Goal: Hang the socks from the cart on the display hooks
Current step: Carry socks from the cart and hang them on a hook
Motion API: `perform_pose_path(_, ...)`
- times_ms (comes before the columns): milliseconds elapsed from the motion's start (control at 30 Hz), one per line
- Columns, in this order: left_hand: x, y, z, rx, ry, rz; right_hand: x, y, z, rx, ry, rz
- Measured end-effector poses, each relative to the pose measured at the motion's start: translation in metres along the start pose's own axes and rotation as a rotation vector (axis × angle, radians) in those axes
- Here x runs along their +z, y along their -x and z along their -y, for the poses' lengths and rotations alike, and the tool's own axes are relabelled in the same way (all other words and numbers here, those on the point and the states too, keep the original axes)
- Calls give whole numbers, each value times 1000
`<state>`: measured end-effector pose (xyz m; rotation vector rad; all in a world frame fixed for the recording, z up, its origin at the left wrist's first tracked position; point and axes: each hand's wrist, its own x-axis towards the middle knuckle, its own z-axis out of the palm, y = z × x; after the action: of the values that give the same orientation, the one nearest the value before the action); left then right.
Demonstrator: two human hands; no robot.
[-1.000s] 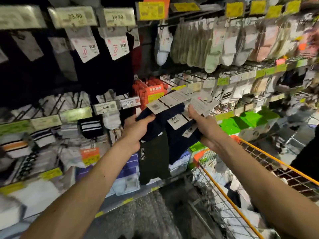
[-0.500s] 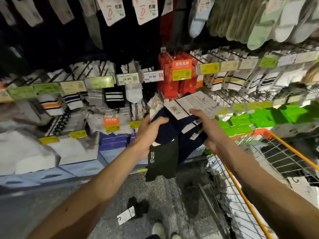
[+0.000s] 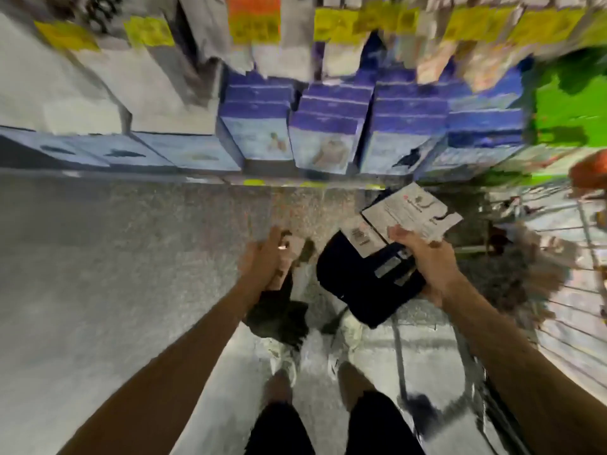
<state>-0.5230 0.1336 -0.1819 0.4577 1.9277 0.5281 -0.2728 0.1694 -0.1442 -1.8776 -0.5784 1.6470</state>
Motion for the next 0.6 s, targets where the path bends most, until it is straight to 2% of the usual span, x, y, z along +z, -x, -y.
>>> perform_pose_path(100, 18, -86, 88, -64, -226, -6, 18, -64, -96, 29, 76, -42)
perform_pose_path(267, 60, -249, 205, 27, -710, 37, 39, -181, -237, 79, 162, -54)
perform_pose_path(500, 109, -456, 315, 92, -867, 2, 59, -303, -345, 41, 189, -34)
perform_pose_path(600, 127, -500, 334, 96, -971, -1, 64, -333, -370, 12, 200, -4)
